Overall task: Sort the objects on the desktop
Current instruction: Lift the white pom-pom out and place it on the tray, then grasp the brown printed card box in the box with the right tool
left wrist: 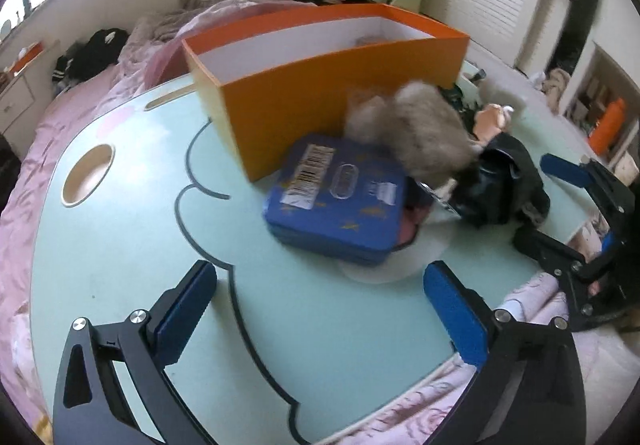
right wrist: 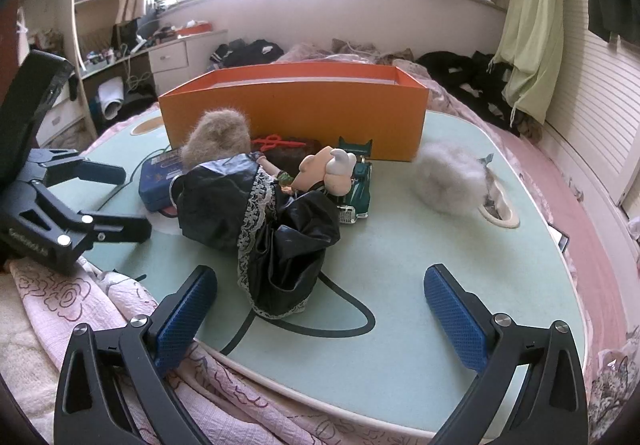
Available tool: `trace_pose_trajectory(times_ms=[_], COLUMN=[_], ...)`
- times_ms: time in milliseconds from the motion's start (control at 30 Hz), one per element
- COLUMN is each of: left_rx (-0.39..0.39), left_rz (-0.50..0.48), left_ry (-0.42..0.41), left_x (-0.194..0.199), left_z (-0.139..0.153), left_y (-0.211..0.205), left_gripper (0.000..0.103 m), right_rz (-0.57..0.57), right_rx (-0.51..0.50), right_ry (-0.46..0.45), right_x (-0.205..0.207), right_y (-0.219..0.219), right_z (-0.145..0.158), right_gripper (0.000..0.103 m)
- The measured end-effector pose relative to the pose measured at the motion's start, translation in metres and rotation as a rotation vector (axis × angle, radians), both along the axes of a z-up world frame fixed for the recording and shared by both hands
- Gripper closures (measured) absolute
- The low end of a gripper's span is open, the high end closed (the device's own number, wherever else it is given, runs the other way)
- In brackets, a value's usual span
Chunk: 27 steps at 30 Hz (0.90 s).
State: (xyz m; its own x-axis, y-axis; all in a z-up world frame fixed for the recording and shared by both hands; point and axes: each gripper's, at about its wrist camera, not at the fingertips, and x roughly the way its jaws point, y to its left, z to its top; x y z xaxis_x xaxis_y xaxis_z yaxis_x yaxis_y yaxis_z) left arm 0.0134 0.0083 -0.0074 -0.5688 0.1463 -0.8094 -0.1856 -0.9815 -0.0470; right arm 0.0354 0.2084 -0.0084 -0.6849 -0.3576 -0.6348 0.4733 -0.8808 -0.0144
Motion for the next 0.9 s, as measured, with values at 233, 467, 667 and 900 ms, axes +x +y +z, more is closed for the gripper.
trace_pose_trajectory(times_ms=[233, 467, 667, 900], left_rx=[-0.001, -0.001, 0.0, 0.0], left_rz=[0.016, 0.015, 0.015, 0.015], left_ry=[0.008, 0.008, 0.007, 0.008], left_x=[0.002, 0.002, 0.002, 0.006], left_z=[0.002, 0.001, 0.001, 0.003], left_y=[-0.003, -0.003, -0.003, -0.003], left_gripper=[0.0, 0.0, 0.0, 0.0], right_rz=[0.0, 0.0, 0.017, 0.088], right_rx=[0.0, 0.0, -0.021, -0.012], right_ry=[-0.001, 0.0, -0.005, 0.071], right_x=[0.0, 0.001, 0.001, -0.002], right_y=[0.0, 0.001, 0.004, 0.027], right_z=[0.0, 0.0, 0.004, 0.056], right_gripper=[0.0, 0.0, 0.008, 0.024])
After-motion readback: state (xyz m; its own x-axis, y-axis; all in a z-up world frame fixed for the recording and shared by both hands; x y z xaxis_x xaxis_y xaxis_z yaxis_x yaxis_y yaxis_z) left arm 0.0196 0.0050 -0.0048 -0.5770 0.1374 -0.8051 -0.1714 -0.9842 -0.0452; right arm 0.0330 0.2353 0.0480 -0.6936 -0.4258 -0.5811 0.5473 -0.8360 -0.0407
